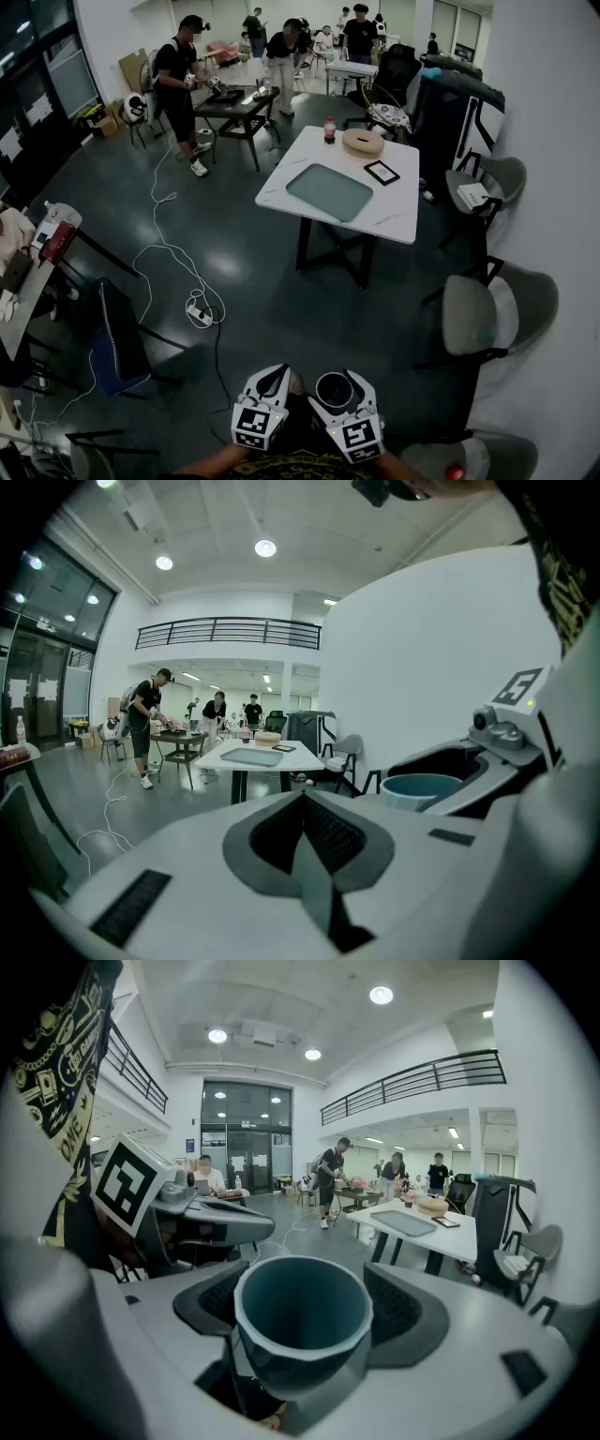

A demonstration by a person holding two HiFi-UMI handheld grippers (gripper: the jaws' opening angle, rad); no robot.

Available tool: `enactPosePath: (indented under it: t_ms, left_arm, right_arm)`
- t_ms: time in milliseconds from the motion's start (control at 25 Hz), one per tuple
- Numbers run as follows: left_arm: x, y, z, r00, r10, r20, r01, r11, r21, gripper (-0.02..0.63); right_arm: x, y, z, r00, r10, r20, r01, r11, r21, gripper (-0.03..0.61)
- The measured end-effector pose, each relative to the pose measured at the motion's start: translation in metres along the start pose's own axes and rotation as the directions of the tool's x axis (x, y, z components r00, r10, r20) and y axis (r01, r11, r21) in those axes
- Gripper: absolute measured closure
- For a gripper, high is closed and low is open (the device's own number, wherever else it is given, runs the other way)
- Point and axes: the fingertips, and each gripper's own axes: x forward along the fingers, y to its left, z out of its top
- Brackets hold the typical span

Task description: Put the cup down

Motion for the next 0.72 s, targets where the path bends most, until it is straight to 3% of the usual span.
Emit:
enactPosePath:
  t_ms: [400, 720]
  left_arm:
    - [-0.005, 0.006, 0.001, 1.0, 0.007, 0.019, -0.007, 1.0, -0.01, 0.603]
    - [-0.009, 0.02, 0.003, 0.999, 0.026, 0.037, -0.025, 0.999, -0.03, 0.603]
  right_arm:
    - [0.002, 0.002, 0.006, 1.0, -0.008, 0.0, 0.008, 1.0, -0.002, 0.19]
    - [0.013, -0.001, 0.012, 1.0, -0.015, -0.004, 0.015, 0.998, 0.061, 0.189]
